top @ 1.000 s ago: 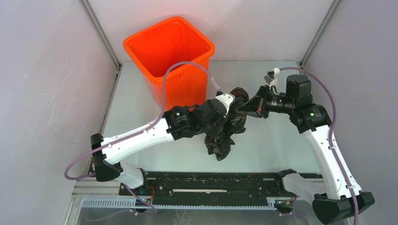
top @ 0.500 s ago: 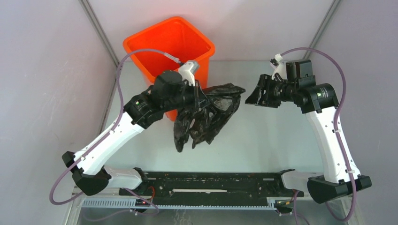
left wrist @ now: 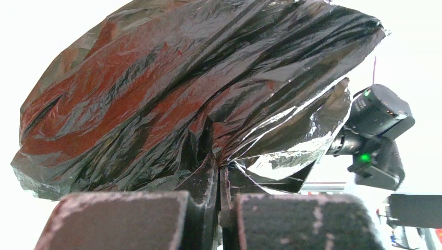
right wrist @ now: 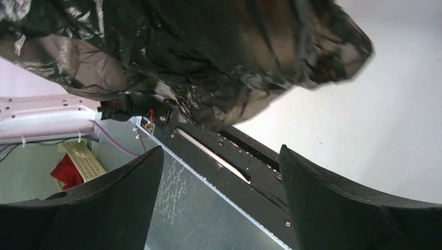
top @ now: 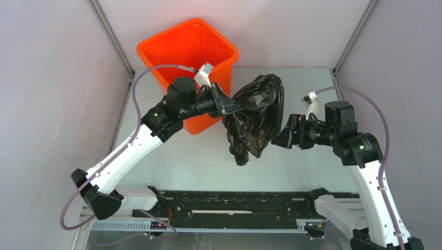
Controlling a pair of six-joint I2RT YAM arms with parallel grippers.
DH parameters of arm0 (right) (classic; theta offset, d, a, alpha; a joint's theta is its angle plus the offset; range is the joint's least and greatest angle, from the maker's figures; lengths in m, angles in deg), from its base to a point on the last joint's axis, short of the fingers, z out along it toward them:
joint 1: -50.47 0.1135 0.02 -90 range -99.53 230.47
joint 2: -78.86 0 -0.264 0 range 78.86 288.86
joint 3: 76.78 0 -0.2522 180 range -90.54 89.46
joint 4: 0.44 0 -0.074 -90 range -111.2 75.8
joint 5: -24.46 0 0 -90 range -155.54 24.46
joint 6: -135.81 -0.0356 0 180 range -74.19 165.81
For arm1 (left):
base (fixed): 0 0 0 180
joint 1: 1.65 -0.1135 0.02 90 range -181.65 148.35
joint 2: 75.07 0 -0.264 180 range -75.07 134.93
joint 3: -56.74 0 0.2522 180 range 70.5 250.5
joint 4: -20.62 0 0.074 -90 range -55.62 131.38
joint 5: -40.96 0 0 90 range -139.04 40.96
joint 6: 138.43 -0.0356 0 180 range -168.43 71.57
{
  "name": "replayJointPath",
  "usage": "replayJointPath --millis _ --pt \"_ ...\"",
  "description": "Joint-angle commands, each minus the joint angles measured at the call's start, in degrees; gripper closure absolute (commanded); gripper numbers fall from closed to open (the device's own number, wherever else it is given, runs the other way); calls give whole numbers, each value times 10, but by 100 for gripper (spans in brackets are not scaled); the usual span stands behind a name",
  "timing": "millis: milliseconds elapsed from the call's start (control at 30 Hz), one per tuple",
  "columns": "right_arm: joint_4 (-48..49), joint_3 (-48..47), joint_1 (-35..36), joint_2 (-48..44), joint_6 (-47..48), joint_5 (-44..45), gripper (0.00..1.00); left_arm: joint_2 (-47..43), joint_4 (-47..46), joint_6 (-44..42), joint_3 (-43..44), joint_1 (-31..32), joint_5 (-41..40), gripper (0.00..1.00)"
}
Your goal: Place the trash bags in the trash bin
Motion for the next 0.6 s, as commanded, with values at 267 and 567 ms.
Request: replayJointPath --millis 267,567 --pt "147 101 7 -45 7 -4 9 -91 -160 189 -112 -5 24 100" --pt "321 148 46 -24 -67 -30 15 -101 -168 185 -114 -6 40 100"
